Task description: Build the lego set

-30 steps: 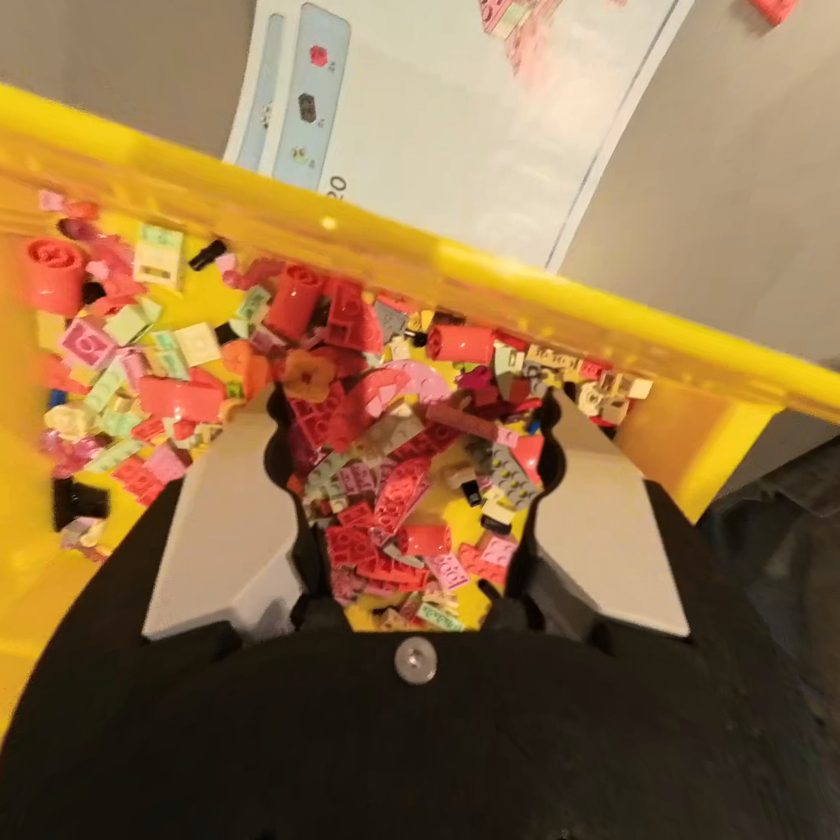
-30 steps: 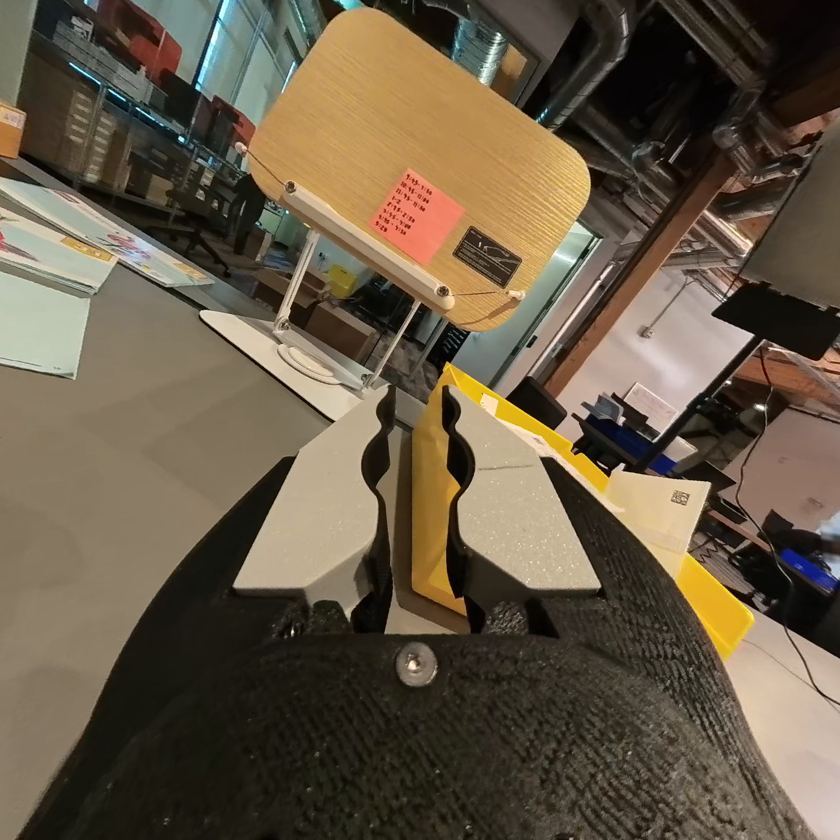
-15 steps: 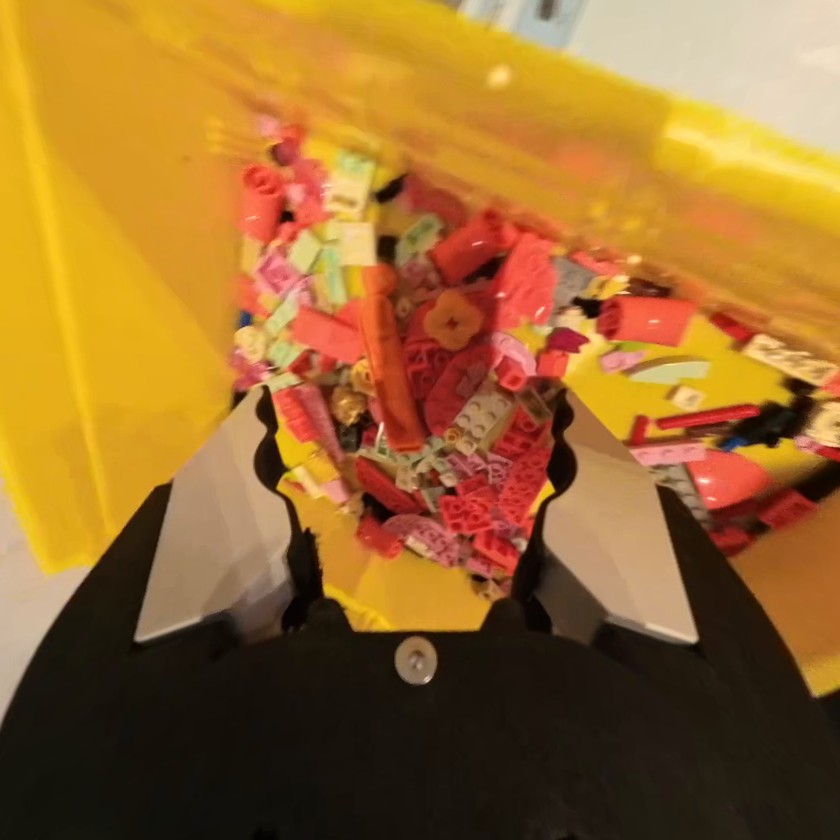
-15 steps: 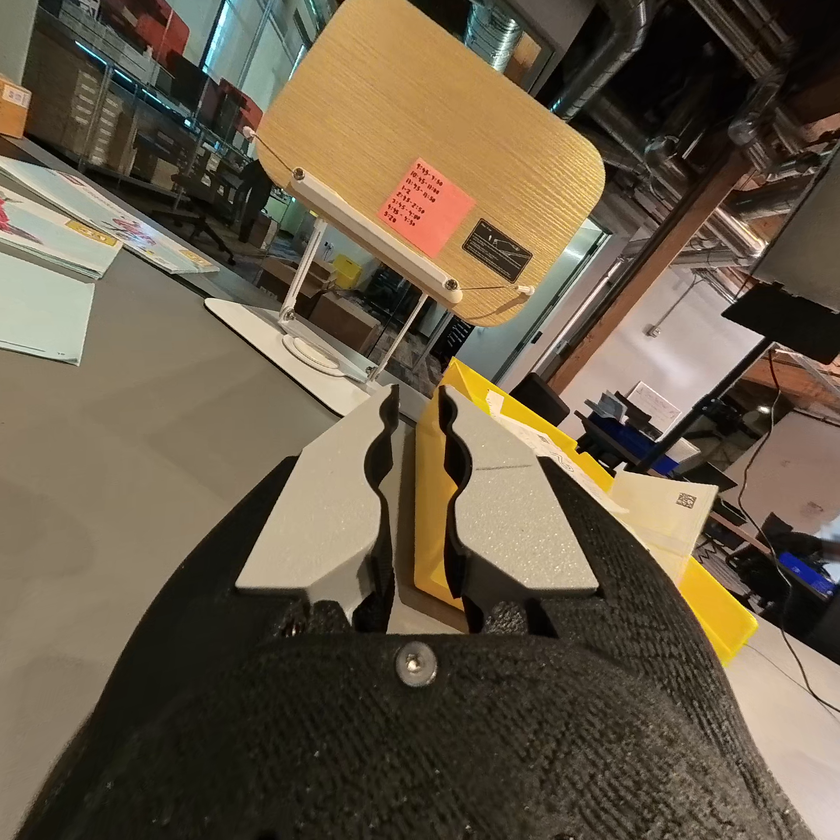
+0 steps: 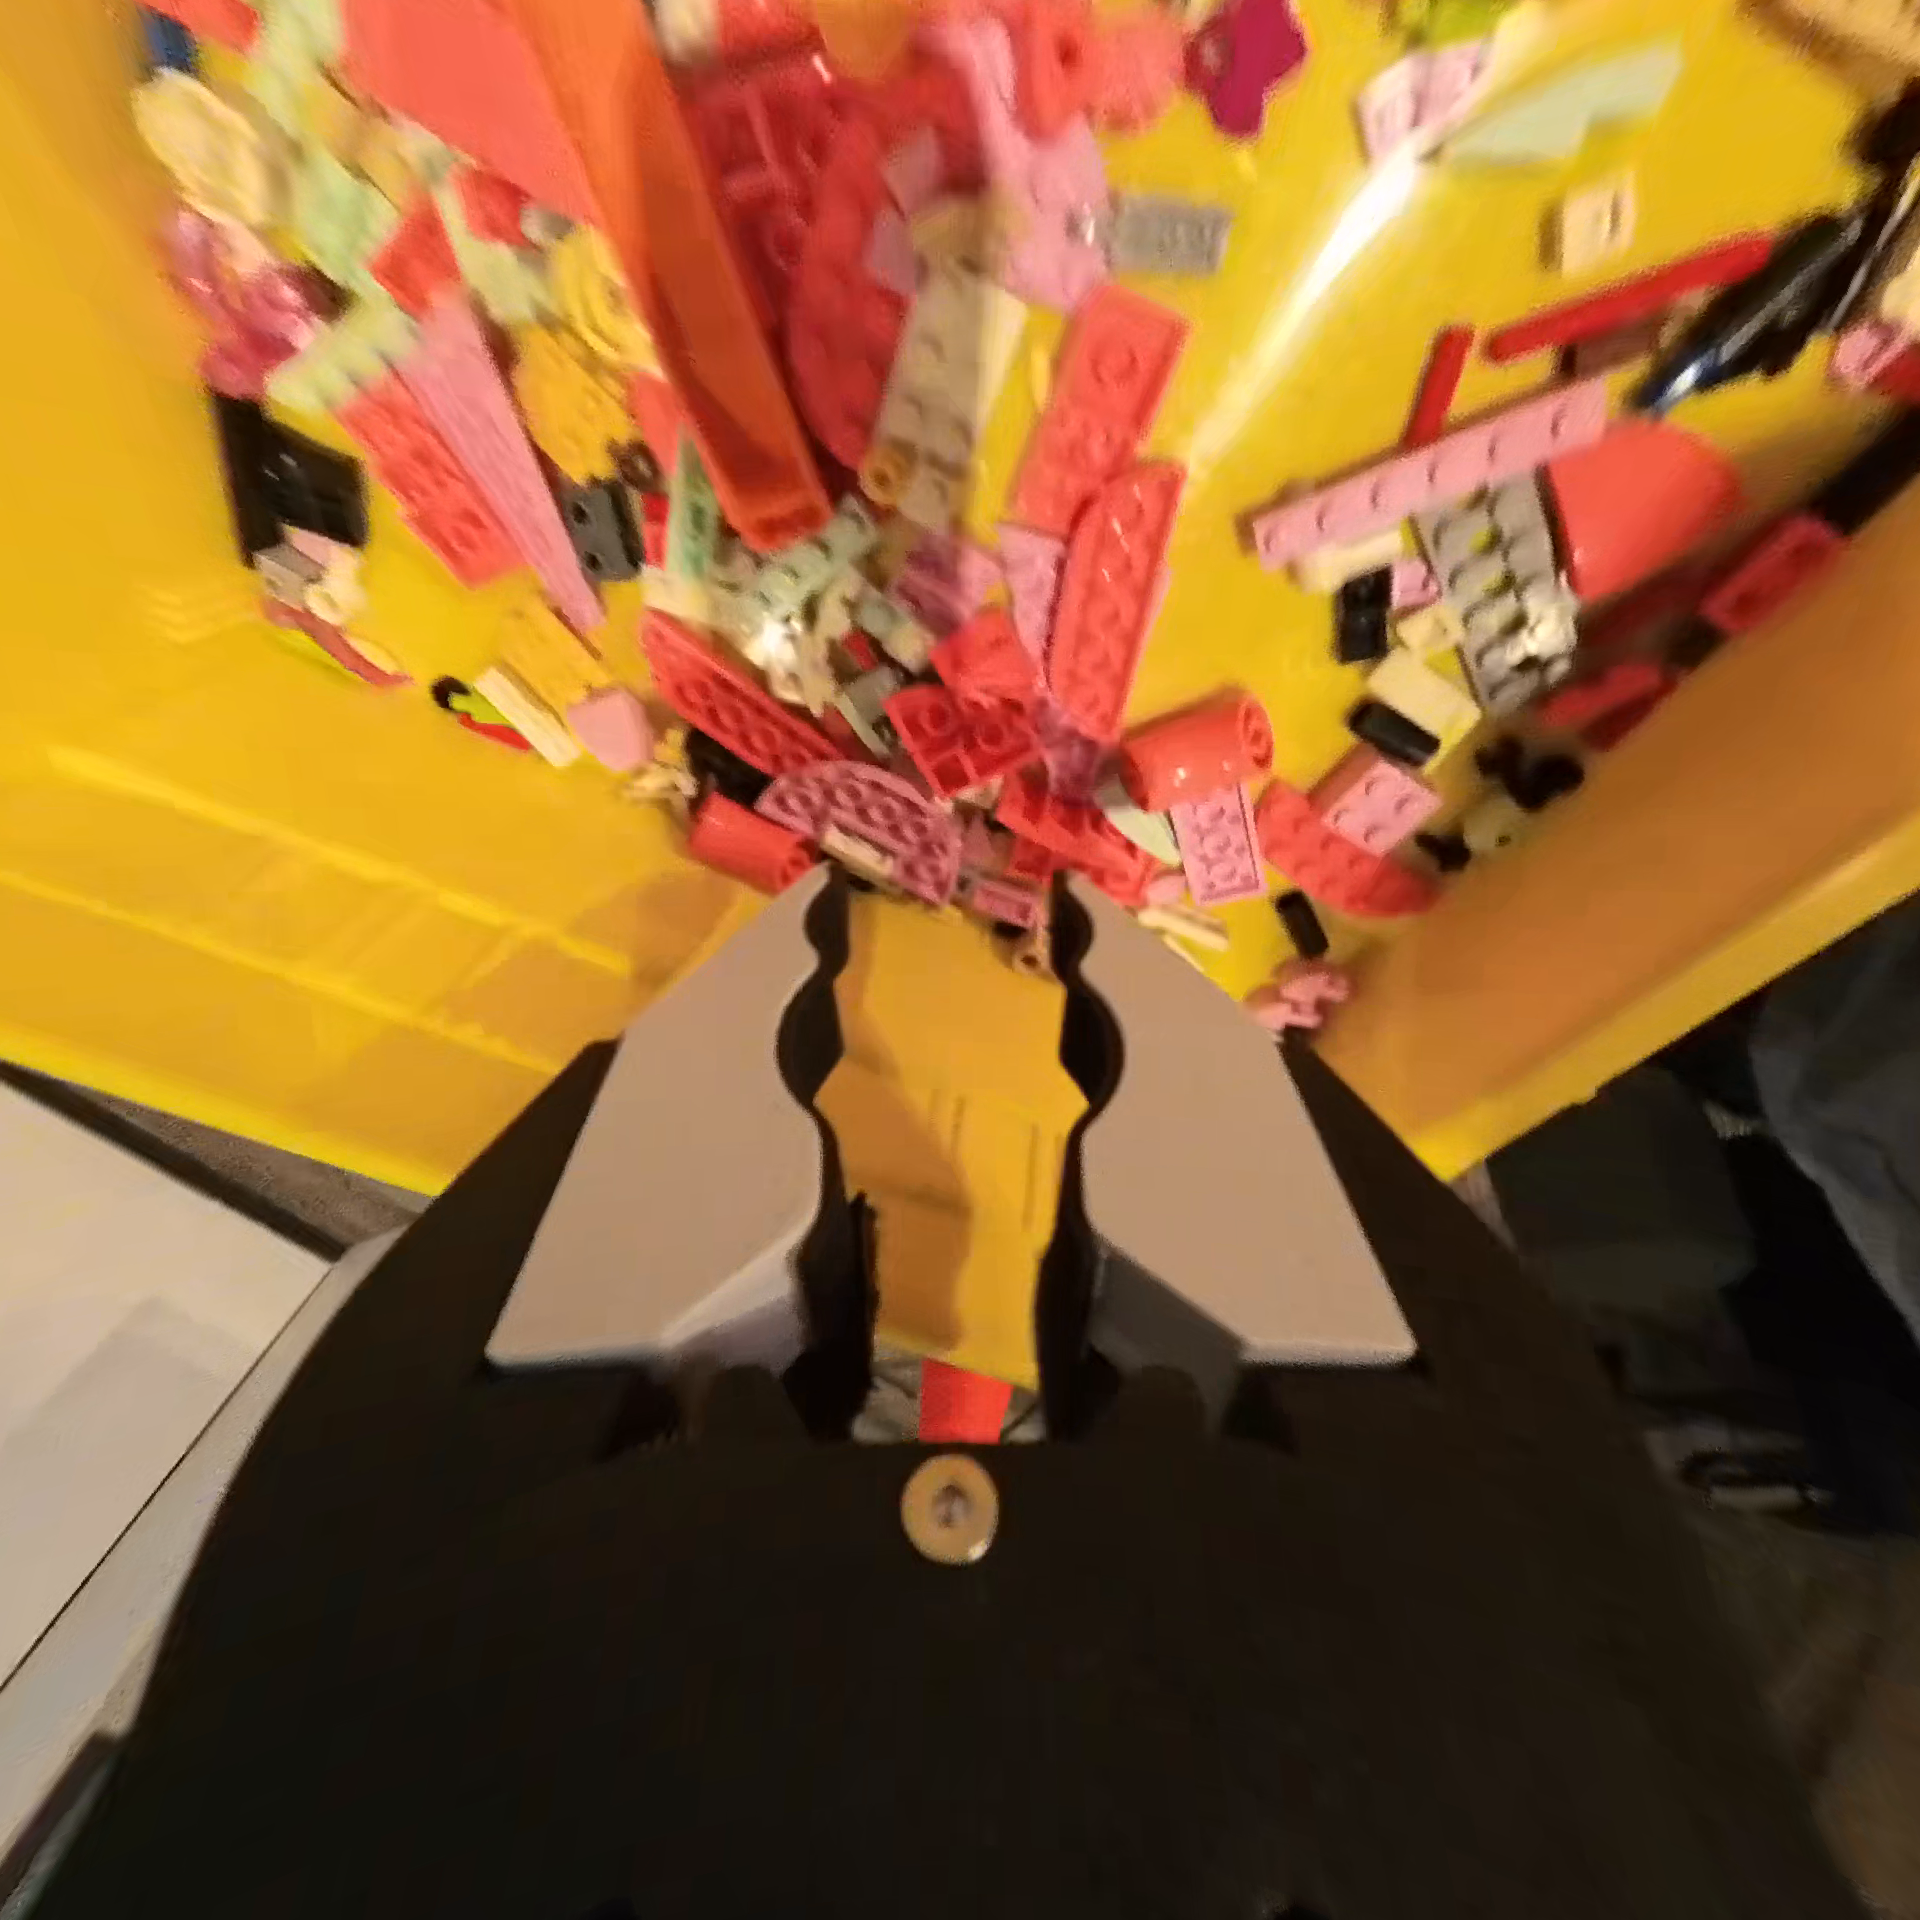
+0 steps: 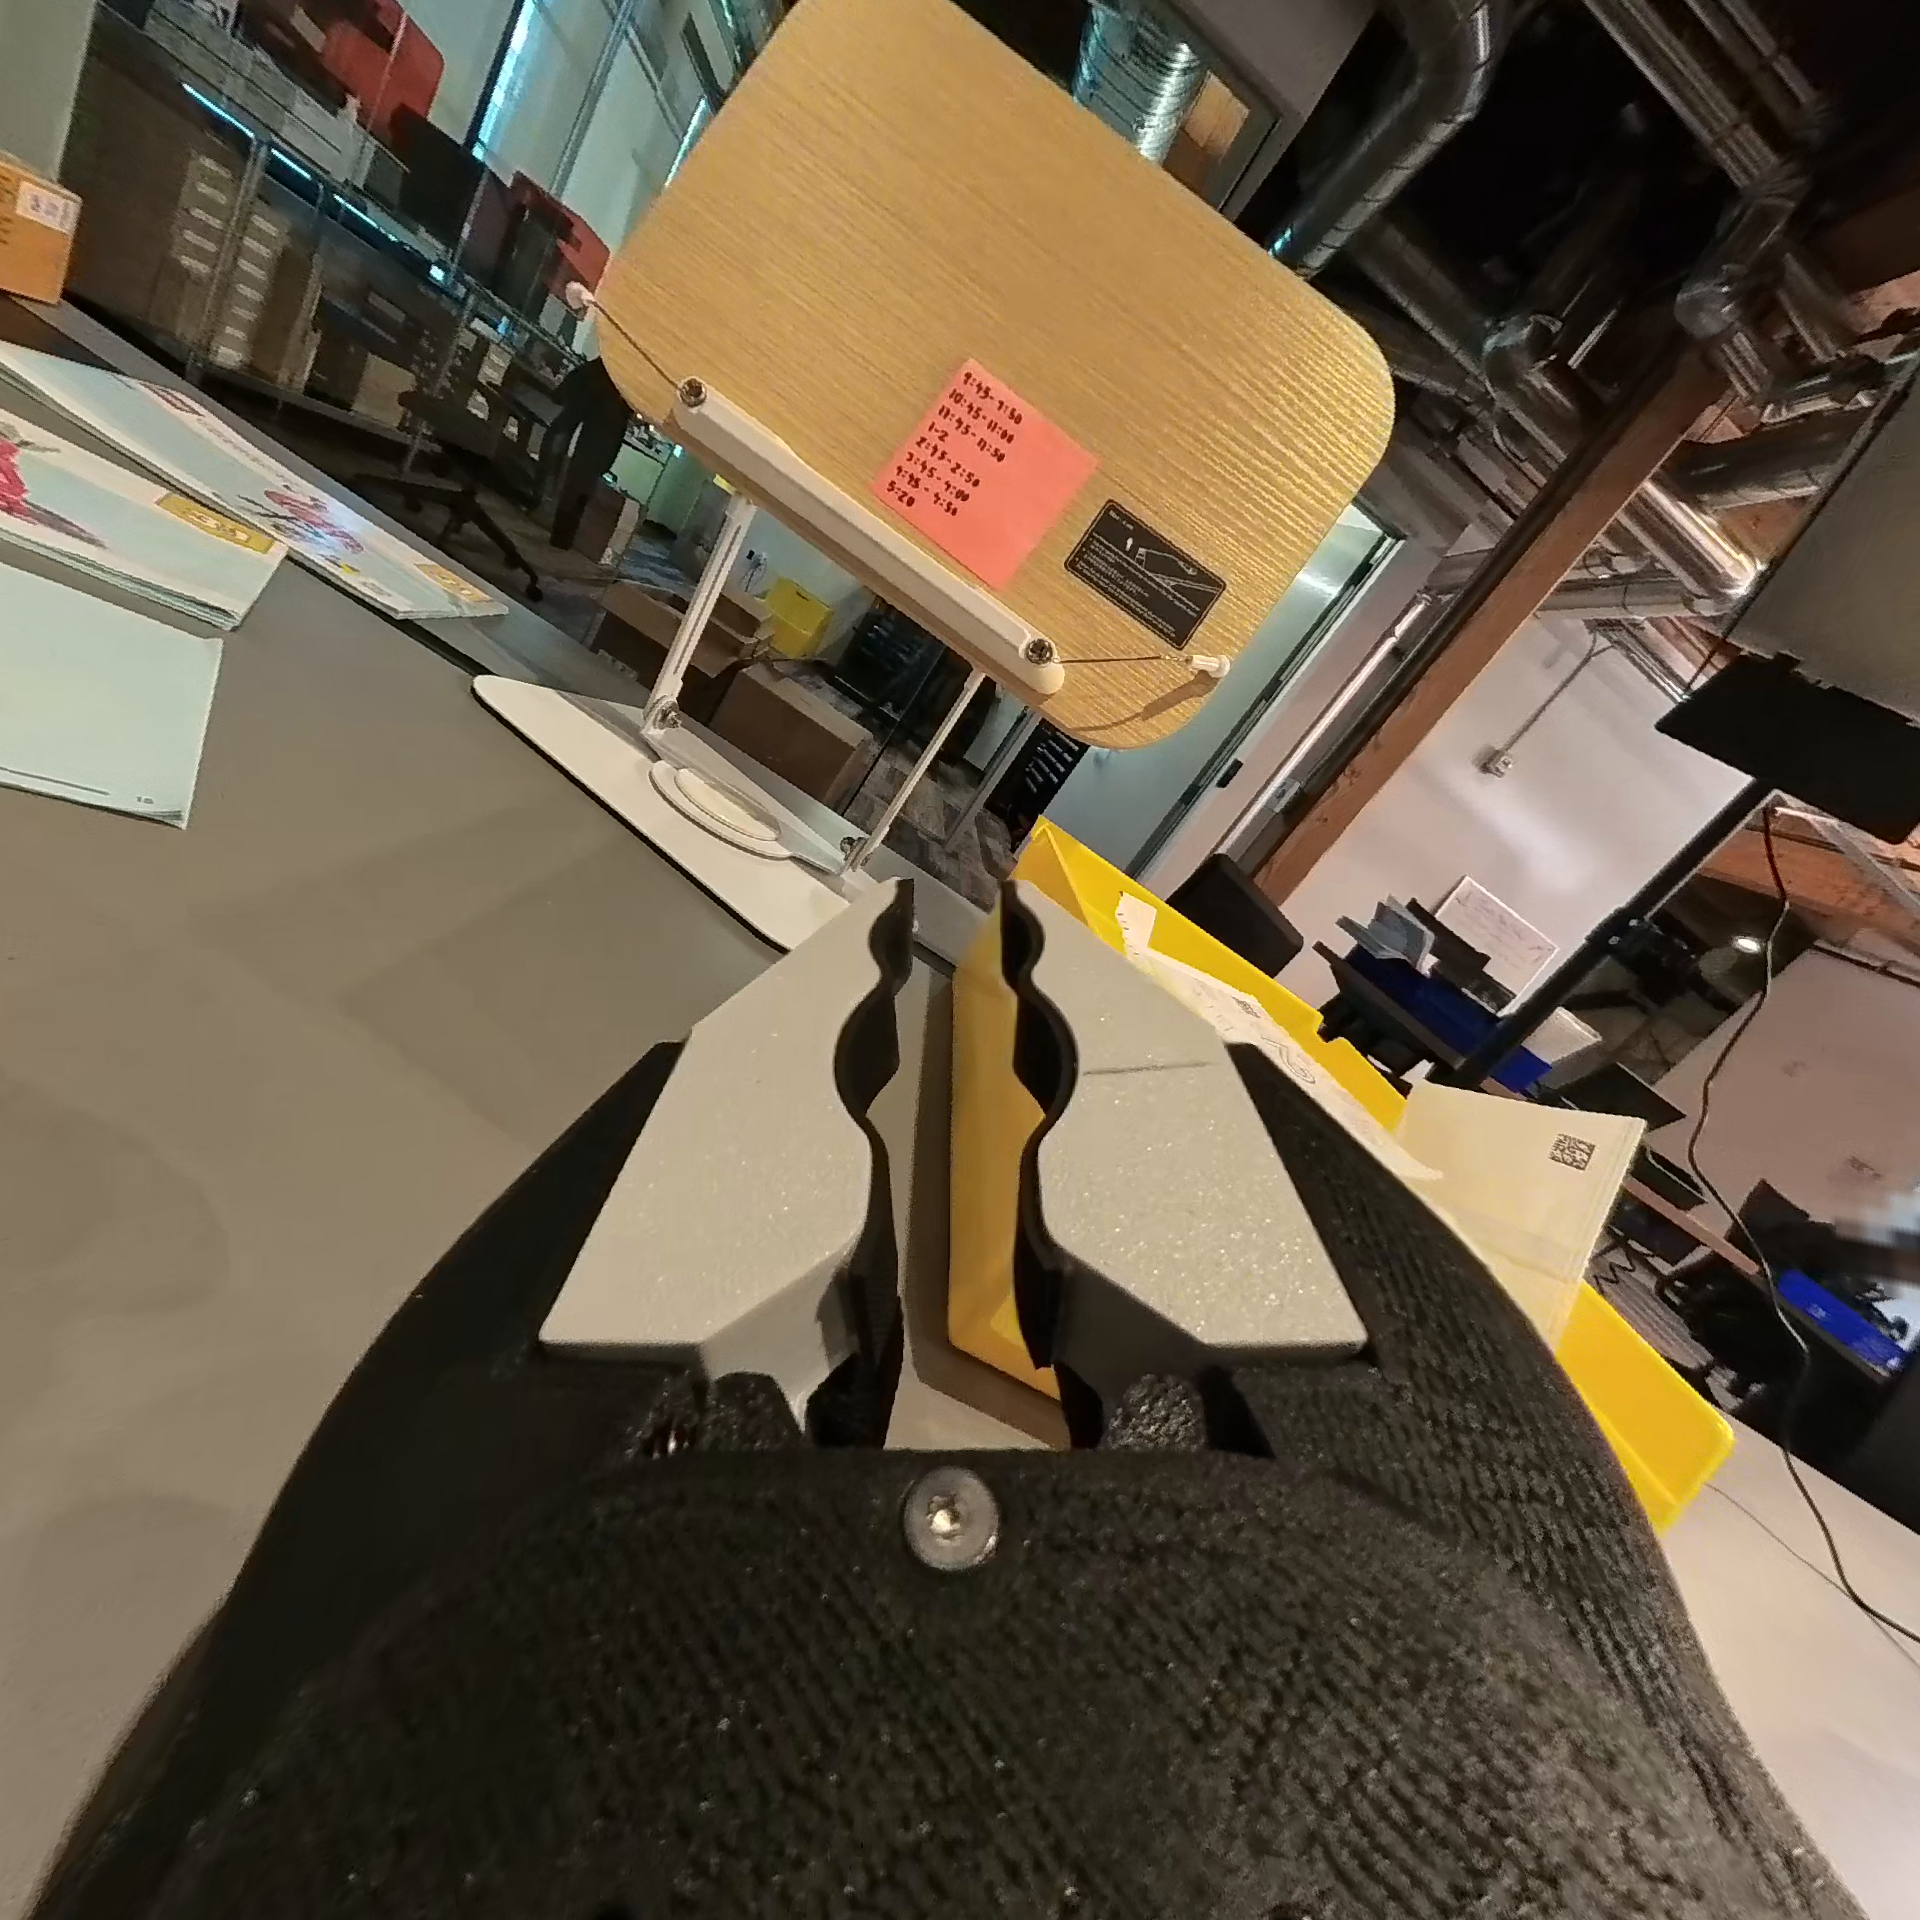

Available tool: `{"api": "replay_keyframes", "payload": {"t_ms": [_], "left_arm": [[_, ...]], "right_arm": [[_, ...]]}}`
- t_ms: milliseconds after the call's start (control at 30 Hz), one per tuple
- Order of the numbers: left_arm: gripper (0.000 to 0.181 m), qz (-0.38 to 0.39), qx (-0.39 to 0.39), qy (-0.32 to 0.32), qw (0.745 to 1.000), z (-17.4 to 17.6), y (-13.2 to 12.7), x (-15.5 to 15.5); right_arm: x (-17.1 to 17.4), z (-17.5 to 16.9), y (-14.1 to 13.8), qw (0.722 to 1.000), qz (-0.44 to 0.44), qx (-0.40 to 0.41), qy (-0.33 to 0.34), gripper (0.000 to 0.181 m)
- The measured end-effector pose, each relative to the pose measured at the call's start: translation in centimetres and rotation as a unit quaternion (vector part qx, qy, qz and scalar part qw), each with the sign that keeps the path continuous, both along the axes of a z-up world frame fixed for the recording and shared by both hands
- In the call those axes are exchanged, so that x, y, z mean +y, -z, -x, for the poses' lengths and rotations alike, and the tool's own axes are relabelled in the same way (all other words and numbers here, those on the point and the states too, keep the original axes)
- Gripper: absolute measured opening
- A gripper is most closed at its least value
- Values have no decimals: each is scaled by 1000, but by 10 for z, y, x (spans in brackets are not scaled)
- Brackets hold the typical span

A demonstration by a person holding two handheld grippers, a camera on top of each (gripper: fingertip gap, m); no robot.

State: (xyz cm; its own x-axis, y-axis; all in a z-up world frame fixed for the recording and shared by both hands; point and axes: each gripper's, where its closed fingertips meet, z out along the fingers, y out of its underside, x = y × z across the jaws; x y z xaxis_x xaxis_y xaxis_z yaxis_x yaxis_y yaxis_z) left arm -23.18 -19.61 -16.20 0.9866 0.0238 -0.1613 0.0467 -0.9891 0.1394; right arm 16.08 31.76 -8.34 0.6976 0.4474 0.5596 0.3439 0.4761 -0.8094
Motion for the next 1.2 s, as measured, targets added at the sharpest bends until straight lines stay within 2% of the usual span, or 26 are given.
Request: {"api": "replay_keyframes", "payload": {"t_ms": [100, 233, 367, 467, 533, 567, 667, 733, 800, 933, 1067, 1133, 1200], "left_arm": [[0, 36, -30, 19, 999, -11, 6, -12], [0, 98, -62, 54, 992, -23, 16, -28], [0, 109, -94, 70, 987, -34, 25, -29], [0, 63, -126, 74, 987, -41, 31, -12], [0, -24, -163, 81, 983, -52, 28, 18], [0, -66, -156, 78, 982, -50, 24, 33], [0, -169, -50, 54, 983, -8, 5, 68], [0, -213, 25, 33, 976, 29, -10, 80], [0, -212, 60, 21, 975, 55, -12, 82], [0, -164, 38, 12, 986, 71, 12, 78], [0, -142, -50, 16, 988, 43, 27, 73], [0, -161, -114, 29, 980, 19, 21, 76], [0, -200, -111, 16, 973, 23, 9, 83]], "right_arm": [[0, 0, -1, 1000, -1, 1, 1, 14], [0, 0, 0, 1000, 0, 0, 0, 14], [0, 0, 0, 1000, 0, -1, -1, 14], [0, 0, 0, 1000, 1, -2, -1, 14], [0, 0, 0, 1000, 1, -1, -2, 14], [0, 0, 1, 1000, 2, -2, -2, 14], [0, 0, 1, 1000, 2, -2, -1, 14], [0, 0, 1, 1000, 2, -3, -2, 14], [0, 0, 1, 1000, 2, -2, -2, 14], [0, 0, 1, 1000, 4, -1, -3, 13], [0, 1, 1, 1000, 5, -2, -5, 13], [0, 1, 2, 1000, 6, -3, -7, 13], [0, 2, 2, 1000, 6, -3, -7, 13]]}}
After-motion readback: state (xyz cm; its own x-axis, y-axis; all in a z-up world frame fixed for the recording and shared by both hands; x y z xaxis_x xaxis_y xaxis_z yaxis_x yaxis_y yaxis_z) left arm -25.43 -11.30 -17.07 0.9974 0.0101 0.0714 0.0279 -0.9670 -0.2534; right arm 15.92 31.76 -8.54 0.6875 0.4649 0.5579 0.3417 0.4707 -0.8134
